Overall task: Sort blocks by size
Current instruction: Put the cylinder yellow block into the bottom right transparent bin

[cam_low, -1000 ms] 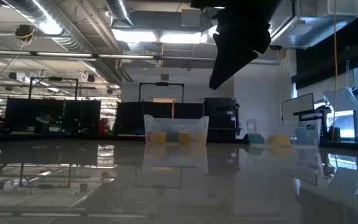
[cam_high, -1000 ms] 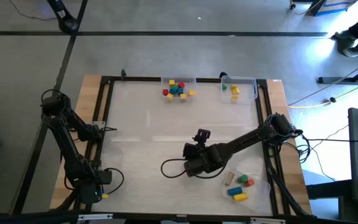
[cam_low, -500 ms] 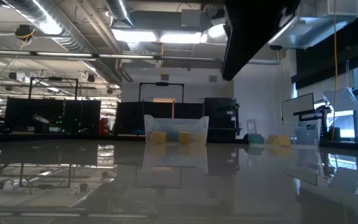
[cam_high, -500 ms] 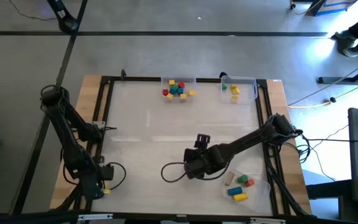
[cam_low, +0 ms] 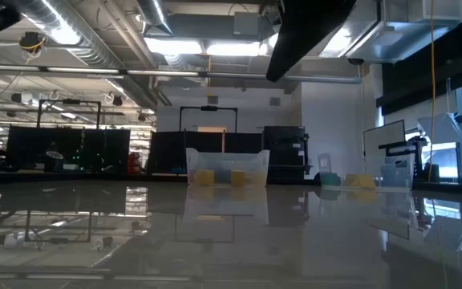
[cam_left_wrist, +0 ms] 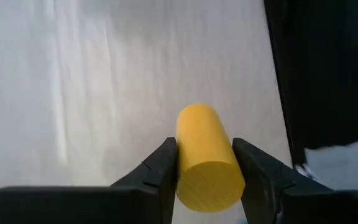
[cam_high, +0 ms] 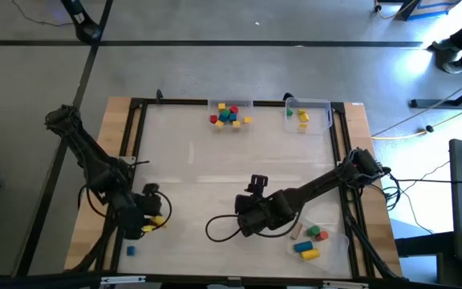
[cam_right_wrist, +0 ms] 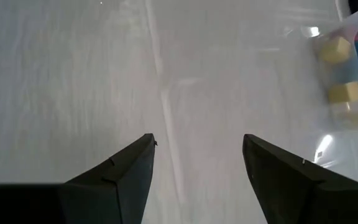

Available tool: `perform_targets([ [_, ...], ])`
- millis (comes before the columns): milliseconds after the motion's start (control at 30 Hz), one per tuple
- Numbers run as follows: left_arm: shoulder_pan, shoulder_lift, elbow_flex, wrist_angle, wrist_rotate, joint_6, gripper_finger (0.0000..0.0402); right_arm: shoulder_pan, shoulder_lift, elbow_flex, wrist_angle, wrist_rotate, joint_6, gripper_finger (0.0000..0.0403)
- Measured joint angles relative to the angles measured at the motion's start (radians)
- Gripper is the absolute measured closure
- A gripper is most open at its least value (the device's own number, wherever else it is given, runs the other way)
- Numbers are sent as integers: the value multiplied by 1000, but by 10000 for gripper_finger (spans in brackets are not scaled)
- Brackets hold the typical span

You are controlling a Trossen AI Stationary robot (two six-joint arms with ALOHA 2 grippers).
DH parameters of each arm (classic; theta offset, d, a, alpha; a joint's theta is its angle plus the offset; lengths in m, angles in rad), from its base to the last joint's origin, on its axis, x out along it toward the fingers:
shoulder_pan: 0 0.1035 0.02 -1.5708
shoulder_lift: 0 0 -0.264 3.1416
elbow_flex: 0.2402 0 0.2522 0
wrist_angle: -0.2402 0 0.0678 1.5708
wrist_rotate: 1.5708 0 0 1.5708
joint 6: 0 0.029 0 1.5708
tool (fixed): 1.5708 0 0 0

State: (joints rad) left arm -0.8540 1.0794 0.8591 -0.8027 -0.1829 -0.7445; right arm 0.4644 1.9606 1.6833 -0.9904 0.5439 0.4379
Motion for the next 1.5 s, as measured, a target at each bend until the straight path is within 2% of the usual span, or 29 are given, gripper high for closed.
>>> perform_targets([
  [167, 52, -45, -9, 119, -91, 252, 282, 0, 0, -6, 30, 33, -10, 159],
  [333, 109, -110, -105, 332, -120, 453, 284, 6, 0, -43, 165, 62, -86, 159],
  [600, 243, -163, -337, 807, -119, 626, 283, -4, 0, -120, 514, 140, -307, 159],
  [767, 315, -161, -411, 1035, -118, 643, 281, -10, 0, -157, 796, 143, -520, 159],
  [867, 338, -161, -426, 1098, -118, 643, 280, -18, 0, -163, 863, 137, -604, 159],
  [1000, 352, -161, -427, 1106, -116, 647, 280, -52, 0, -163, 919, 123, -627, 159],
  [1067, 354, -161, -427, 1123, -116, 662, 280, -74, 0, -163, 956, 88, -630, 159],
  [1300, 353, -161, -427, 1161, -116, 695, 279, -126, 0, -163, 1081, -138, -628, 159],
  [1500, 353, -161, -427, 1158, -122, 705, 279, -133, 0, -163, 1155, -175, -625, 160],
])
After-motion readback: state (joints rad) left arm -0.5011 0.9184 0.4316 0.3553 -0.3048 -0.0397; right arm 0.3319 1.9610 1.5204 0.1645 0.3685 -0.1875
